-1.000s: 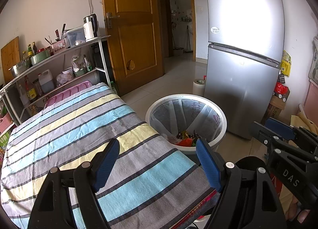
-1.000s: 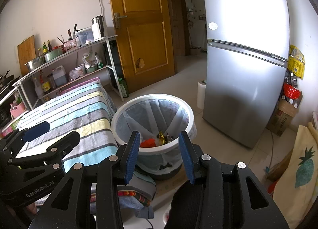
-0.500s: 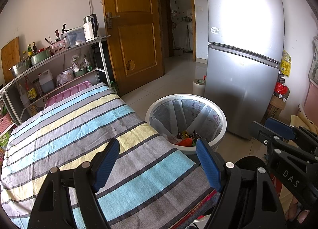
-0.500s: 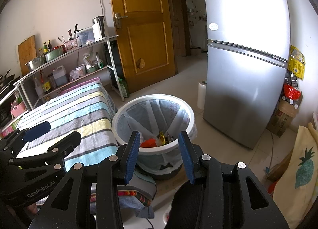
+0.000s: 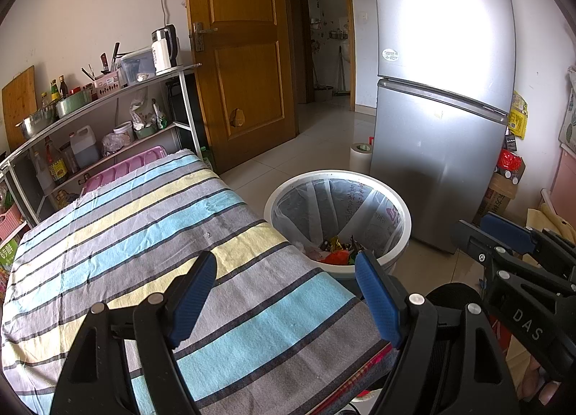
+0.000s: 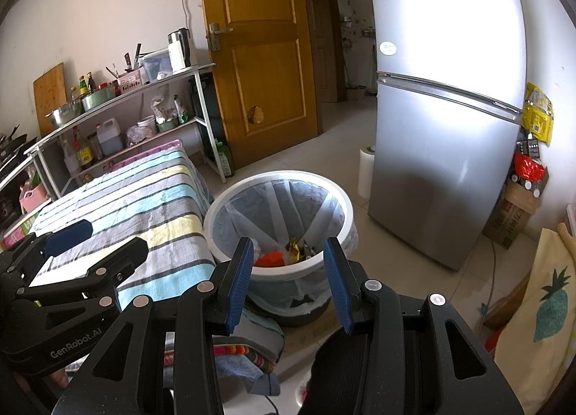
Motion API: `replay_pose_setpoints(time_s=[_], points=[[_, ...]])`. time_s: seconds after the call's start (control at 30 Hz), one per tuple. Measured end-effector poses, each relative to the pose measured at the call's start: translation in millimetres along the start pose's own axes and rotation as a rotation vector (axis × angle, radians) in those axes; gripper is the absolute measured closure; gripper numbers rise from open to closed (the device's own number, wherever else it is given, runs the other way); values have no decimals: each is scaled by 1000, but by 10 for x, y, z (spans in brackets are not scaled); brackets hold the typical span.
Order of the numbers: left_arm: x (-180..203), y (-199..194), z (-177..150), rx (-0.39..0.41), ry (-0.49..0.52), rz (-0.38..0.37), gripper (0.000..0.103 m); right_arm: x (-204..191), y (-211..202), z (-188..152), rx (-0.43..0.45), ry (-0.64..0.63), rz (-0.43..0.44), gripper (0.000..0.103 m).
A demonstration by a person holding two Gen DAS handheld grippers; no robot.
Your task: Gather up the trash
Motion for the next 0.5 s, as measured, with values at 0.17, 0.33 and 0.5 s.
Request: replay_pose_setpoints(time_s=[0.17,0.33,0.5], points=[[0,1,2,0,1,0,22,-2,2,0,0,-1,-1,61],[1,4,2,0,0,0,22,-9,-9,3,0,-2,1,61],[0,4,1,0,0,-1,22,-12,-7,-2,-1,-3,-1,61]])
Point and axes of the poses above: each gripper's, at about its wrist camera, not at the fingertips, and y roughly the way its jaws point, x to its right, z to its top, the point moved 7 cm from there along y, roughly the way its jaws point, and after that the axes turned 13 degrees about -z, right-handed, at the moved point
